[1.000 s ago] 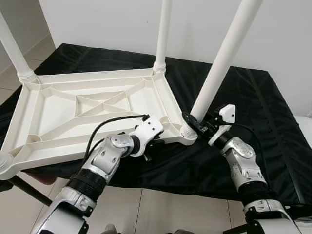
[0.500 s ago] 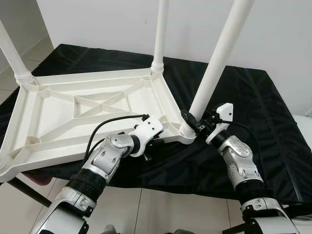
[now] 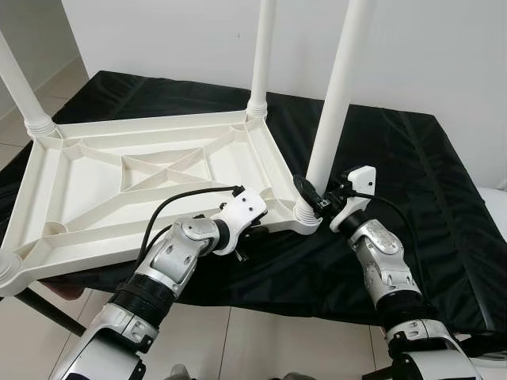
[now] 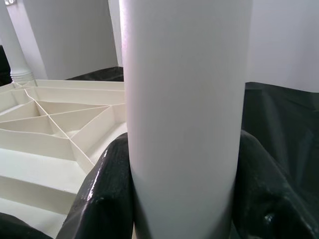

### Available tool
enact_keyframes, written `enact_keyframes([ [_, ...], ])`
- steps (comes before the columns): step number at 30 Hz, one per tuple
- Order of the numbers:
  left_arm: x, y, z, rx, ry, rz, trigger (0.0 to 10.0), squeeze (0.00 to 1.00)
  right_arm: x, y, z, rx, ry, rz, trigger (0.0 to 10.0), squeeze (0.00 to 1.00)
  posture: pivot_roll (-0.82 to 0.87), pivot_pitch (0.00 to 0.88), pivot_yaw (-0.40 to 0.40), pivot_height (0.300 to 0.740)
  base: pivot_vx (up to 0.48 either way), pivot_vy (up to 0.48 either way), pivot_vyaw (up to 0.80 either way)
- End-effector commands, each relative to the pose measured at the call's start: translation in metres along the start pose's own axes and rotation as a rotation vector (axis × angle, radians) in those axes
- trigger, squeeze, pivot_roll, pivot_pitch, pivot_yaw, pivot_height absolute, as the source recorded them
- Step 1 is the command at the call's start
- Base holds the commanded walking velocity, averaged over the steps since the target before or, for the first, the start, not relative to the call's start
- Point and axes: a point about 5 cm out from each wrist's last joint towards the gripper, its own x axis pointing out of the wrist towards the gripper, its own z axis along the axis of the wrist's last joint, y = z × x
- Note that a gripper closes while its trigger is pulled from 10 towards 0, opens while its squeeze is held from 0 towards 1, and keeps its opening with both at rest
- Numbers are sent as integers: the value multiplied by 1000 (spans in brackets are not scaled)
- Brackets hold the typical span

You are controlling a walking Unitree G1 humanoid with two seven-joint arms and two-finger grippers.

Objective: Building children table

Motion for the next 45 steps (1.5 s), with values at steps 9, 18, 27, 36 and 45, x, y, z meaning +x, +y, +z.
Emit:
enact_keyframes([
  [9, -8, 2, 35, 92, -131, -8, 10000, 0, -44, -8, -57, 97, 243, -145, 10000, 0, -59, 12, -15, 740, 0, 0, 0],
  [18, -7, 2, 36, 95, -132, -13, 10000, 0, -54, -13, -52, 152, 162, -150, 10000, 0, -64, 13, -12, 740, 0, 0, 0],
  [27, -7, 2, 36, 96, -135, -13, 10000, 0, -55, -13, -52, 172, 147, -151, 10000, 0, -62, 11, -13, 740, 0, 0, 0],
  [36, -8, 3, 37, 99, -135, -9, 10000, 0, -56, -8, -54, 119, 162, -111, 10000, 0, -62, 7, -12, 740, 0, 0, 0],
  [45, -7, 4, 39, 104, -140, -7, 10000, 0, -45, -3, -45, 81, 134, -57, 10000, 0, -62, 0, -14, 740, 0, 0, 0],
])
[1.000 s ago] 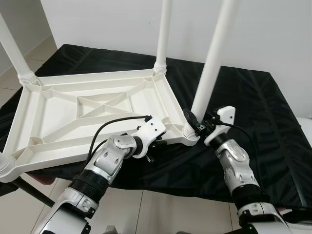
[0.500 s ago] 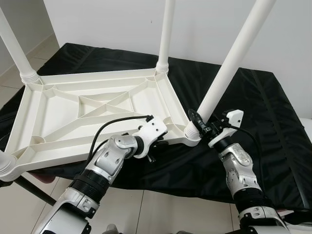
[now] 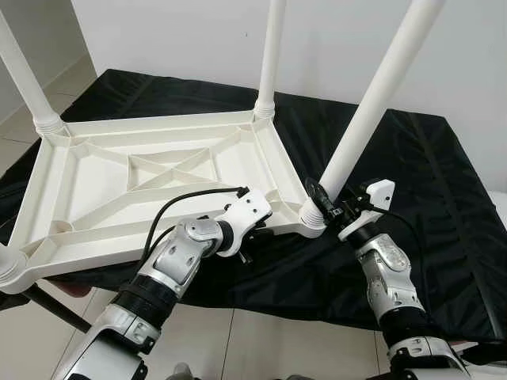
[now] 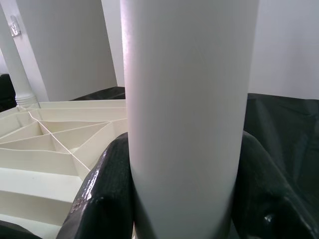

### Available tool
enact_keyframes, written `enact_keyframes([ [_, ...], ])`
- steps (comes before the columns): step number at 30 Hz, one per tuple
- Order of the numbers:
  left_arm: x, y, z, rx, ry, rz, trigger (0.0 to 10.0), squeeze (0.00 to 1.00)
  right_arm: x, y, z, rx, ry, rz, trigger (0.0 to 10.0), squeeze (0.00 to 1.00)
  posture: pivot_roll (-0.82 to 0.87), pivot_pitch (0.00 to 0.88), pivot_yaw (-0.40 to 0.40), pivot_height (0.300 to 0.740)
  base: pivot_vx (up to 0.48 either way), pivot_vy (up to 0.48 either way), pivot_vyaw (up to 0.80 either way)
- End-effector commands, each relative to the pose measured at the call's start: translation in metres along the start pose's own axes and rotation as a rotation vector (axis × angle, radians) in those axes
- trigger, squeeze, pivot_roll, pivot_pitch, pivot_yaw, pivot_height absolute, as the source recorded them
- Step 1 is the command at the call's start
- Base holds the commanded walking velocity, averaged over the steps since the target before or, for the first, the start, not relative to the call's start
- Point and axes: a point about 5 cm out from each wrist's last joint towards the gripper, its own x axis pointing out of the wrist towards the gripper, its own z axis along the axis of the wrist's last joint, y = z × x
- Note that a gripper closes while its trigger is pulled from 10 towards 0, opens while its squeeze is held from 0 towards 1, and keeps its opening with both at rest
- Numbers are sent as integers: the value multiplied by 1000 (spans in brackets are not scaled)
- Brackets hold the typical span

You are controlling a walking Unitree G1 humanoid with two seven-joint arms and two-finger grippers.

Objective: Building children table

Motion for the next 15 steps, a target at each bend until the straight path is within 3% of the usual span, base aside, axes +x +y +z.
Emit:
enact_keyframes([
  [1, -9, 8, 36, 103, -125, 8, 10000, 0, -28, -3, -38, 47, 221, -37, 10000, 0, -62, 0, -14, 740, 0, 0, 0],
  [15, -9, 8, 37, 104, -128, 11, 10000, 0, -30, 1, -39, 27, 214, -33, 10000, 0, -61, 4, -15, 740, 0, 0, 0],
])
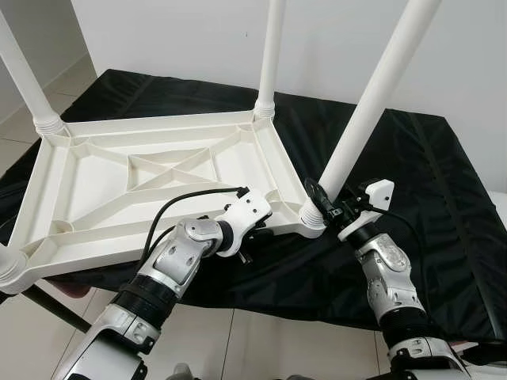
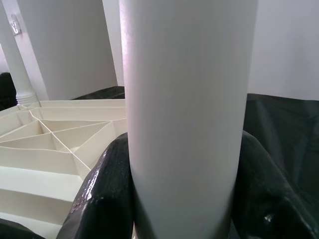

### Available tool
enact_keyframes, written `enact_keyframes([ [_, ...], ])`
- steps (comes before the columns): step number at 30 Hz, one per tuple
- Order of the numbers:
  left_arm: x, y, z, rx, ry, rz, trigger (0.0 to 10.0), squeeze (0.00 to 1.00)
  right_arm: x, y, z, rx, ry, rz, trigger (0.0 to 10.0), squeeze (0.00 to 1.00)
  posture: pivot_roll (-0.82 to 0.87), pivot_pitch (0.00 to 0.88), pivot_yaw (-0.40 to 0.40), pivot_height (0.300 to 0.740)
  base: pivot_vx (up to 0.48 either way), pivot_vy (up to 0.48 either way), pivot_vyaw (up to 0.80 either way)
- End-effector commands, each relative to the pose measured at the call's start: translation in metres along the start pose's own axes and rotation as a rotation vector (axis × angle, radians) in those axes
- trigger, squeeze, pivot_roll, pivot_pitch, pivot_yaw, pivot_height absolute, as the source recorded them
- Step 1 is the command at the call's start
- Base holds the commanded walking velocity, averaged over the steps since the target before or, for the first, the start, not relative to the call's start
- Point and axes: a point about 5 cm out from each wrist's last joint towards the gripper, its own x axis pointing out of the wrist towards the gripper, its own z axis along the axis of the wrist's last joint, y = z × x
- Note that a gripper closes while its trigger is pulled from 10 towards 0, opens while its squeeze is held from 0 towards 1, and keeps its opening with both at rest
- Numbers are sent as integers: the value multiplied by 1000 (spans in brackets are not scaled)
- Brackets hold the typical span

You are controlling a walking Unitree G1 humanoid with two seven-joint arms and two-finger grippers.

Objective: Building children table

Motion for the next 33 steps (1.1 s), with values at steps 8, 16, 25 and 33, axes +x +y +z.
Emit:
enact_keyframes([
  [8, -10, 8, 37, 101, -130, 8, 10000, 0, -30, 4, -38, 44, 194, -63, 10000, 0, -65, 14, -14, 740, 0, 0, 0],
  [16, -9, 8, 38, 100, -132, 8, 10000, 0, -34, 7, -37, 32, 167, -142, 10000, 0, -68, 20, -17, 740, 0, 0, 0],
  [25, -10, 9, 40, 98, -137, 9, 10000, 0, -36, 10, -37, 17, 155, -218, 10000, 0, -70, 21, -15, 740, 0, 0, 0],
  [33, -10, 8, 43, 97, -146, 11, 10000, 0, -35, 13, -35, 6, 155, -233, 10000, 0, -70, 24, -16, 740, 0, 0, 0],
])
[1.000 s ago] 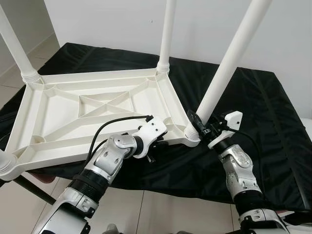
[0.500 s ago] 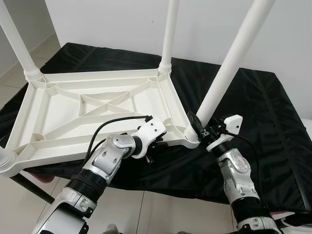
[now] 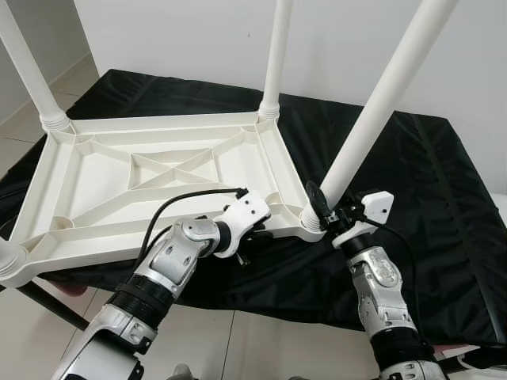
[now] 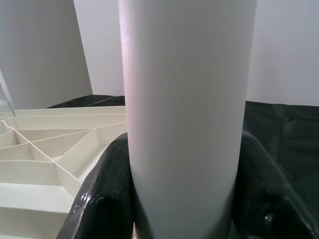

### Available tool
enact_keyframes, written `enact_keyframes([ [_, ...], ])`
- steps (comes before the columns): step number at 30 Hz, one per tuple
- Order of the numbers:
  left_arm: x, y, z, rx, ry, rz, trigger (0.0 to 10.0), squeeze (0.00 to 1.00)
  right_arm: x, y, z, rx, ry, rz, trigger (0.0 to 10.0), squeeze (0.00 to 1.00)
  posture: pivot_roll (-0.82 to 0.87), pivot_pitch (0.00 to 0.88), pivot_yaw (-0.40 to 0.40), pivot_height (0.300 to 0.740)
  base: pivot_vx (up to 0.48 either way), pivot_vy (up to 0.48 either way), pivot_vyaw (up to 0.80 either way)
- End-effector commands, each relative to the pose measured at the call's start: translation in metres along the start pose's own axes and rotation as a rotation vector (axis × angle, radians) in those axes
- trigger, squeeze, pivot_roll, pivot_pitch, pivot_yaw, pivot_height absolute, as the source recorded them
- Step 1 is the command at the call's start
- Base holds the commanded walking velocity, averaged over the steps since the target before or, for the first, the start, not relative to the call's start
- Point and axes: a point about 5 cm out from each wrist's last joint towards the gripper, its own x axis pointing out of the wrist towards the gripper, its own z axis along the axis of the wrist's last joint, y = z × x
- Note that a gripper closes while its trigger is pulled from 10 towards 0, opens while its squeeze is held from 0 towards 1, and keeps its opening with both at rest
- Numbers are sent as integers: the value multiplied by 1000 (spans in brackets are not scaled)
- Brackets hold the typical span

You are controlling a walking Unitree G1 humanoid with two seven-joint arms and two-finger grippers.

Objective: Building children table

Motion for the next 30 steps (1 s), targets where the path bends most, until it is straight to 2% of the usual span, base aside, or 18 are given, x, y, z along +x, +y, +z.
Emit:
enact_keyframes([
  [1, -9, 9, 41, 91, -142, 29, 10000, 0, -26, -6, -36, 23, 206, -70, 10000, 0, -70, 24, -16, 740, 0, 0, 0],
  [16, -10, 10, 43, 87, -150, 38, 10000, 0, -25, 4, -32, 2, 183, -142, 10000, 0, -66, 25, -13, 740, 0, 0, 0],
  [30, -12, 11, 44, 94, -150, 42, 10000, 0, -26, 1, -31, -45, 185, -259, 10000, 0, -62, 16, -12, 740, 0, 0, 0],
])
